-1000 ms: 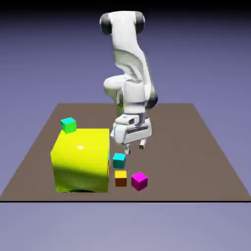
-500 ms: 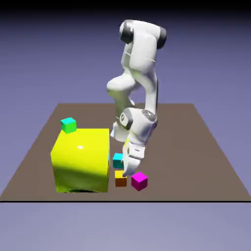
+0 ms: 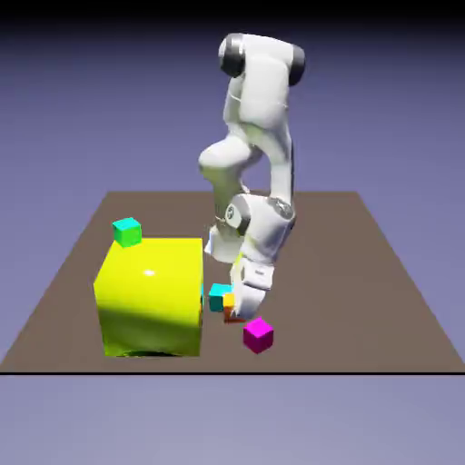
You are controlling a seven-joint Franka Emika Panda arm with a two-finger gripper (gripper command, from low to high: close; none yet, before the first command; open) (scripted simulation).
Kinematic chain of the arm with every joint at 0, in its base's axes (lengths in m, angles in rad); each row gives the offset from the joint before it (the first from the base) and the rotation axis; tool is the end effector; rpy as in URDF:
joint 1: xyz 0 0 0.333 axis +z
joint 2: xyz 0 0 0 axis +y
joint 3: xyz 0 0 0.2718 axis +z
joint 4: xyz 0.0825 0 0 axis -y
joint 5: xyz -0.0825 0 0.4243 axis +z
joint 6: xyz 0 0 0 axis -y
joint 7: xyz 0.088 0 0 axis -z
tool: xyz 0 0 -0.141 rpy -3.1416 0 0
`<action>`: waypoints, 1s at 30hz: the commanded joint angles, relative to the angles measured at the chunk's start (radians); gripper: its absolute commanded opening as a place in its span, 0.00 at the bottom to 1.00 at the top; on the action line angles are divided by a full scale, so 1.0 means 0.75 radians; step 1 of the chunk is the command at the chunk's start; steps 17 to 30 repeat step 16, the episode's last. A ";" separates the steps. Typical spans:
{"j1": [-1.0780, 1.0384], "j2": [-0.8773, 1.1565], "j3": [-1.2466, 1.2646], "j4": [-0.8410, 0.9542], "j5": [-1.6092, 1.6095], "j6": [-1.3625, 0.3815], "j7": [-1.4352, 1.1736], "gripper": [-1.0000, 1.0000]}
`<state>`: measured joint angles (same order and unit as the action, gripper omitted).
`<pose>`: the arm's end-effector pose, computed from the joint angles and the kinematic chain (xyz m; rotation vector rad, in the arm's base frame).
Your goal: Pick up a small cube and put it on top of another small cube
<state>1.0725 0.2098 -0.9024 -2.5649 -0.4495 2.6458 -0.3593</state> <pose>0.4532 0.0485 0.1011 2.4798 1.2623 -0.1604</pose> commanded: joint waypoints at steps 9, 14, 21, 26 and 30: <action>0.091 0.041 0.023 0.043 0.051 0.015 -0.083 0.00; -0.054 0.212 0.155 0.043 0.168 0.178 -0.153 1.00; -0.013 0.164 0.118 0.043 0.135 0.132 -0.133 1.00; -0.013 0.164 0.118 0.043 0.135 0.132 -0.133 1.00; -0.013 0.164 0.118 0.043 0.135 0.132 -0.133 1.00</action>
